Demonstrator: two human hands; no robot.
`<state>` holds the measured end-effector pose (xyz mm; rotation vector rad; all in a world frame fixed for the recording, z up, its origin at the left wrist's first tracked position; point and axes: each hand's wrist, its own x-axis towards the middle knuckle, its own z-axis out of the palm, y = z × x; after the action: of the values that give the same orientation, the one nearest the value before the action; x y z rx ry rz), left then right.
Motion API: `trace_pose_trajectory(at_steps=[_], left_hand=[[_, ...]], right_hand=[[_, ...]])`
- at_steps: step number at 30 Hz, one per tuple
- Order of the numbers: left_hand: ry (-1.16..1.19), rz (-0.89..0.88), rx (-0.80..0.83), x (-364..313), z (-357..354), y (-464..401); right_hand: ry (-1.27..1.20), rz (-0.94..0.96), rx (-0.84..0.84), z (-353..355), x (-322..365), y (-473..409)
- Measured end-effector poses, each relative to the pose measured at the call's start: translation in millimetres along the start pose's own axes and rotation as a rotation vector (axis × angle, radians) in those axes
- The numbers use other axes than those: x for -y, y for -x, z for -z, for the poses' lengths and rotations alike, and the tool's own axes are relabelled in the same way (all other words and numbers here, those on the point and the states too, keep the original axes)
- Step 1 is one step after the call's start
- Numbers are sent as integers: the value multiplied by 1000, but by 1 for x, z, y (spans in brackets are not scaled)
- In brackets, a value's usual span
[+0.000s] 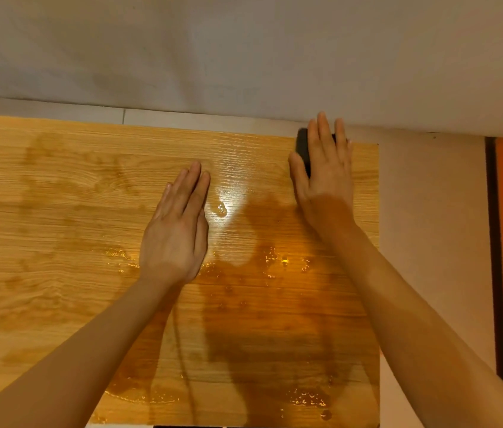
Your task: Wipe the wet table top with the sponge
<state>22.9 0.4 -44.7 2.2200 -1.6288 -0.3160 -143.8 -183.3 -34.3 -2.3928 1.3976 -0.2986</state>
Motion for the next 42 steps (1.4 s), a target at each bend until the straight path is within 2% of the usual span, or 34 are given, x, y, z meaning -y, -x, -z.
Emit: trace_pose_trajectory(at_steps=[3, 8, 16, 19, 23, 27, 30, 33, 36, 38, 42], left_hand=[[-2, -1, 2, 1, 0, 1], [28, -9, -12, 0, -1, 3], [31, 12, -26, -1, 0, 0], [44, 5, -23, -2, -1, 4], [33, 10, -23, -2, 1, 2], [12, 13, -24, -3, 1, 0], [8, 20, -21, -1, 1, -1], [-10, 18, -17, -1, 0, 1], [-12, 4, -32, -1, -1, 3], [-5, -8, -37, 0, -1, 2], [-3, -16, -34, 0, -1, 2]], right_hand=[[-72, -13, -24, -6, 6, 14], [7, 74, 41, -5, 17, 124], [-26, 14, -6, -27, 49, -12], [-22, 34, -50, -28, 51, 30], [13, 73, 8, -24, 59, 120], [34, 109, -10, -27, 67, 46], [-39, 18, -46, -33, 76, -17], [-5, -3, -61, -42, 82, 8], [149, 118, -77, -37, 68, 69], [212, 49, -76, -19, 36, 87], [-52, -346, -243, 14, -13, 95]])
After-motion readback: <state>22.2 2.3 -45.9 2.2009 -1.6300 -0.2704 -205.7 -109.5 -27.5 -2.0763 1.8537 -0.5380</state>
